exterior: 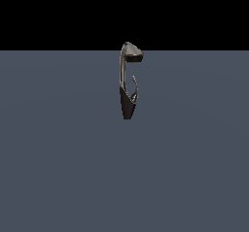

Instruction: Turn on the faucet by rotating a designated handle.

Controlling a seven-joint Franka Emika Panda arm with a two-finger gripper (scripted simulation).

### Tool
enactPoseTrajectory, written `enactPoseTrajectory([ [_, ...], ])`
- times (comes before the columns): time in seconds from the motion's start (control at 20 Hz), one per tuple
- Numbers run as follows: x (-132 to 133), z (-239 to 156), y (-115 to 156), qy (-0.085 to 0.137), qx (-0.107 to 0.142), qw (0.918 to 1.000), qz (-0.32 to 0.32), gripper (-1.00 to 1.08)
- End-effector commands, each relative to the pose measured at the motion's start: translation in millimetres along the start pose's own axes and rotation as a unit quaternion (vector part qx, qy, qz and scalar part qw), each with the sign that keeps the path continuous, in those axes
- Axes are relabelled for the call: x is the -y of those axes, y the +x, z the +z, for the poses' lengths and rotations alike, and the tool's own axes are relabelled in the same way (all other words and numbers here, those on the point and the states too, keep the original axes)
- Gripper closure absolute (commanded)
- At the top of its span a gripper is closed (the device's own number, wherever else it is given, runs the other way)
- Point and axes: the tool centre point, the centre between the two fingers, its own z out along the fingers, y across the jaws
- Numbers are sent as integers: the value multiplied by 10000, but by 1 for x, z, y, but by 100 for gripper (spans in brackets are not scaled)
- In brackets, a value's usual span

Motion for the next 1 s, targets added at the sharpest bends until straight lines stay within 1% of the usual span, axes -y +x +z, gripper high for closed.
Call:
enactPoseTrajectory([
  [0.0,6,8,19,121,108,9994,293,108],
  [0.25,14,26,58,347,332,9950,874,108],
  [0.5,19,47,97,560,564,9861,1463,108],
  [0.75,22,73,136,757,803,9724,2054,108],
  [0.95,21,97,166,903,999,9581,2527,108],
])
